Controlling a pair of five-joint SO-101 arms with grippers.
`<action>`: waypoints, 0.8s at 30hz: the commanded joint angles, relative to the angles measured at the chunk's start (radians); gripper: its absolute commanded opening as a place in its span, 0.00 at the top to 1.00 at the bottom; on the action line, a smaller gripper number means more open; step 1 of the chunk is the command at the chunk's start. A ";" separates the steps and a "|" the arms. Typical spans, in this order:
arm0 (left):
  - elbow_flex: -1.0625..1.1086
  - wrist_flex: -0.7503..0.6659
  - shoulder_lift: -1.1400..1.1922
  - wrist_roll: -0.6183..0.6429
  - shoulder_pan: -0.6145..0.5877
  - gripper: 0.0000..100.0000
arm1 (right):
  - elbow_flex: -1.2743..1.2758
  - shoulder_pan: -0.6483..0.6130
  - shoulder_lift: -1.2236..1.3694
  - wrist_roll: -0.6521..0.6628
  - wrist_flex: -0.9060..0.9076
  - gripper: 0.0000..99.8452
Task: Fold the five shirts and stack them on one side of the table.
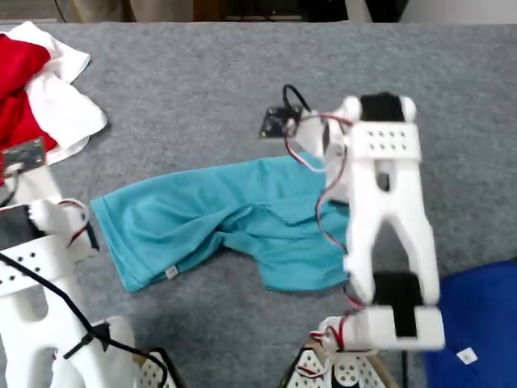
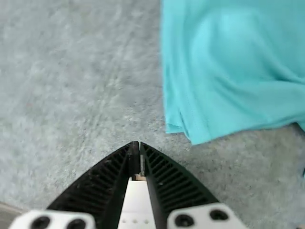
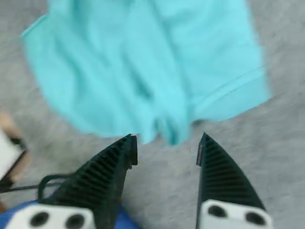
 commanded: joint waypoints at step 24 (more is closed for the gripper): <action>-0.029 -0.322 0.278 0.258 1.042 0.98 | 0.702 0.881 -0.783 -0.569 -0.224 0.79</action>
